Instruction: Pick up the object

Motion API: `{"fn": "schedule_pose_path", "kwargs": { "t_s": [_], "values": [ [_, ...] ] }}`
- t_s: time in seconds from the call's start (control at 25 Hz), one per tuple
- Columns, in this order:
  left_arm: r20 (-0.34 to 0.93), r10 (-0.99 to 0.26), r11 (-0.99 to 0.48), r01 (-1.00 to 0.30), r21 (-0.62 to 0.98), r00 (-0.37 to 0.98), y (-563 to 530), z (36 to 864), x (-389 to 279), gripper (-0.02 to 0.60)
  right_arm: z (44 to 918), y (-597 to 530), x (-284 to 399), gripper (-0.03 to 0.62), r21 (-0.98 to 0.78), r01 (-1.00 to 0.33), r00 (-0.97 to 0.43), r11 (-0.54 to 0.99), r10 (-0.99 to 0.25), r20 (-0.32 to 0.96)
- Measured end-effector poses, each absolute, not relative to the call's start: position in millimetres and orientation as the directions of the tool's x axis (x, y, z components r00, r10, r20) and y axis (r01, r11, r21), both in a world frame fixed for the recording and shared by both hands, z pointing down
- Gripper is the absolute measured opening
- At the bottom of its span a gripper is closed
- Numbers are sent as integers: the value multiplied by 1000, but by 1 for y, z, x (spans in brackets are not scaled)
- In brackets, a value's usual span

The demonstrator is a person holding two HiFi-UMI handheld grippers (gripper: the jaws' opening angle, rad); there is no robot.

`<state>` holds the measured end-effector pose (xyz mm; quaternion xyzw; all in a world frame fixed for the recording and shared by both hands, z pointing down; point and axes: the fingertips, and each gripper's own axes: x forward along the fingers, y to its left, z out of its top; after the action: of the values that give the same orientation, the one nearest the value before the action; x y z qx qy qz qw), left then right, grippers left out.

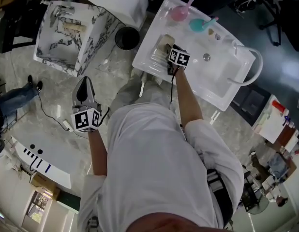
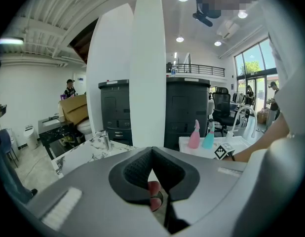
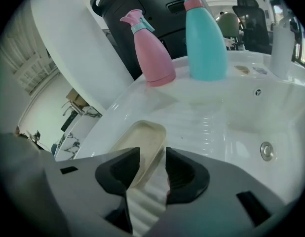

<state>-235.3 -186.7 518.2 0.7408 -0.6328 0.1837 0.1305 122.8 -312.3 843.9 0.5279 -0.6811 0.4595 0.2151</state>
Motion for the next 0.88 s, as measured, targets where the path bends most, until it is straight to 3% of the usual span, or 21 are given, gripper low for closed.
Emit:
{"fn": "schedule_pose_path", "kwargs": {
  "t_s": [0.28,0.88],
  "values": [
    [437,-891,-156,-987,-45,121,-183,519,-237,1,848,-311,129,40,-342,-940,-298,6,-502,812],
    [407,-896,-208,-978,-31,178,-190,515,-231,0,823,-295,116,21,-412,-910,-376,50,-521,766]
  ]
}}
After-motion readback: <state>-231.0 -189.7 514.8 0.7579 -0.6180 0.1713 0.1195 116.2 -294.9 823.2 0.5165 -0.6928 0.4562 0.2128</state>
